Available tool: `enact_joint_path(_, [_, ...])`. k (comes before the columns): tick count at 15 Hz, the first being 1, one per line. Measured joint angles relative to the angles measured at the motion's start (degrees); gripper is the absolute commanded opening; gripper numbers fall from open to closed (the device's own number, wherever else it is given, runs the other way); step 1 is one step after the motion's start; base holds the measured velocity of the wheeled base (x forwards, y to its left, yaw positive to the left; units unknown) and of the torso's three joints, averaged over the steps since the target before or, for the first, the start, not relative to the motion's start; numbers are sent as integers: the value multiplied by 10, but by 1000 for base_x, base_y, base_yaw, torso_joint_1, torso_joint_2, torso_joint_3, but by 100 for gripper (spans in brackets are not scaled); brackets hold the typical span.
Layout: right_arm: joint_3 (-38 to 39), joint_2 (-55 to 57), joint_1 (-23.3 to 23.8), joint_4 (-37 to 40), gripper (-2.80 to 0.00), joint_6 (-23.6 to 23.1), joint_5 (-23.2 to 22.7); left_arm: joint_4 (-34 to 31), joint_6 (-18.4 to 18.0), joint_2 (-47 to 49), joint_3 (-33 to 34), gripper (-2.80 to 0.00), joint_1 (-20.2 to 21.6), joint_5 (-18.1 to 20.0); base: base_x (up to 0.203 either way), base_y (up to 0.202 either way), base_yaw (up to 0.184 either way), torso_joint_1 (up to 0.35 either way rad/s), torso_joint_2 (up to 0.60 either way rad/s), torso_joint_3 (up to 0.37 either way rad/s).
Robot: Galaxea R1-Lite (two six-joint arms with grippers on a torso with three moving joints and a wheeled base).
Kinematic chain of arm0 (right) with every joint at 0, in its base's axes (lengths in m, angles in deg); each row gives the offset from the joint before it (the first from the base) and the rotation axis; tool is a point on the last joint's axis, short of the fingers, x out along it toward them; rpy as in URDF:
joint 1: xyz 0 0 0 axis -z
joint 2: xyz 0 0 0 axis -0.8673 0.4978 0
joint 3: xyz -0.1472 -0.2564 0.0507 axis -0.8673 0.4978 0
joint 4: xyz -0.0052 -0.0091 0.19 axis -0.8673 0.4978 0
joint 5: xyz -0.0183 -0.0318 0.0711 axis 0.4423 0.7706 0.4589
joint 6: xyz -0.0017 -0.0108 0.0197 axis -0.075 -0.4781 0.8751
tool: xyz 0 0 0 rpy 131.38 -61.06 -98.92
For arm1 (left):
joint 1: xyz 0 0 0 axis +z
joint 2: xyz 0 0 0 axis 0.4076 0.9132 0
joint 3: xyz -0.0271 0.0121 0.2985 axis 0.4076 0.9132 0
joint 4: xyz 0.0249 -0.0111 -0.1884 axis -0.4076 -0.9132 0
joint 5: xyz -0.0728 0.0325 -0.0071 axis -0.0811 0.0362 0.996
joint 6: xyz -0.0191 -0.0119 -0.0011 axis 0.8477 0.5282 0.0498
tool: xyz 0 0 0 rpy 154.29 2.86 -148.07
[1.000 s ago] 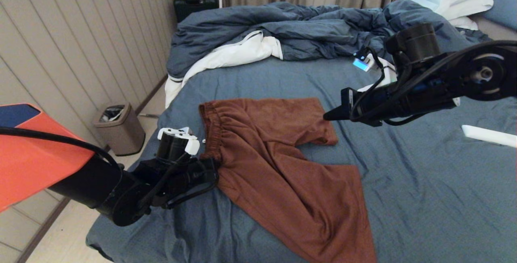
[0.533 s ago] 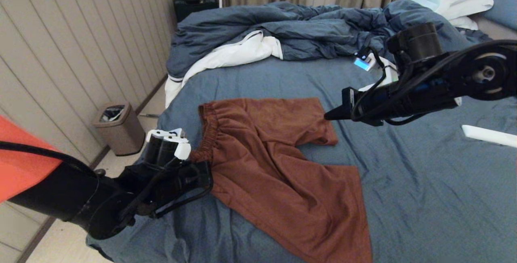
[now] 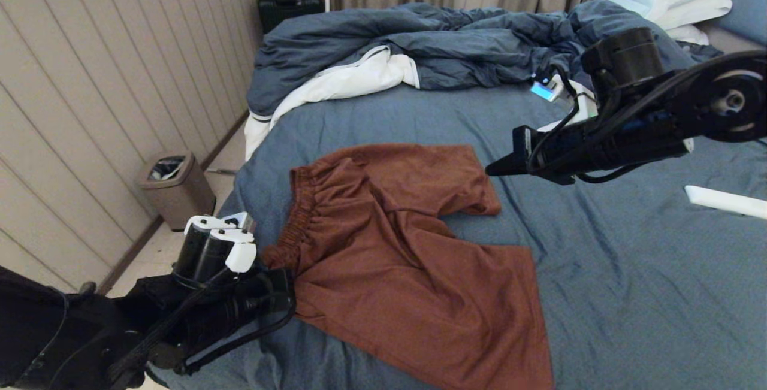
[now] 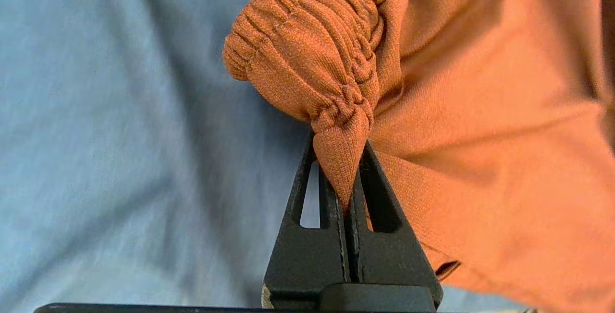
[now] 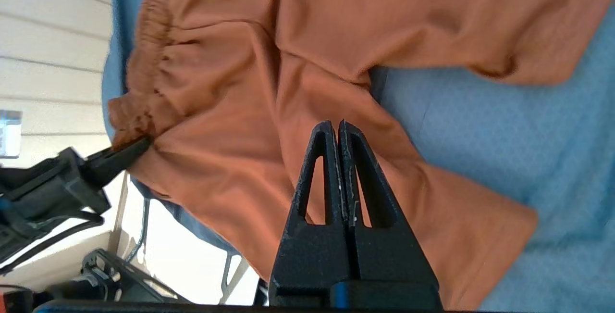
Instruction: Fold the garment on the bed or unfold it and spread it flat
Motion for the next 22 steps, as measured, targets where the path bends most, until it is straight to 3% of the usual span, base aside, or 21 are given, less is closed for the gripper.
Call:
enact_joint_path(6, [-1,6,2,1,-280,-1,0,0,-10,-21,9,-280,5,-17,0,0,0,0,0,0])
enact_joint_path(7, [-1,7,2,1,-280,-1,0,0,-8,-20,5,0,5,-20,0,0,0,0,0,0])
enact_joint_path(10, [-1,7,3,1,-280,-7,0,-7,-10,-19,-4,0,4,-42,0,0,0,0,0,0])
enact_joint_path(18, [2,6,6,1,-280,-12,-1,-36,-32,-90,-4,0,4,-47,0,0,0,0,0,0])
enact_joint_path(19, [4,5,6,0,-280,-13,-1,-55,-42,-117,-10,-280,7,-48,0,0,0,0,0,0])
enact_joint_path(22, [19,-15,6,1,-280,-14,-1,-161,-66,-224,-45,-280,25,-64,0,0,0,0,0,0])
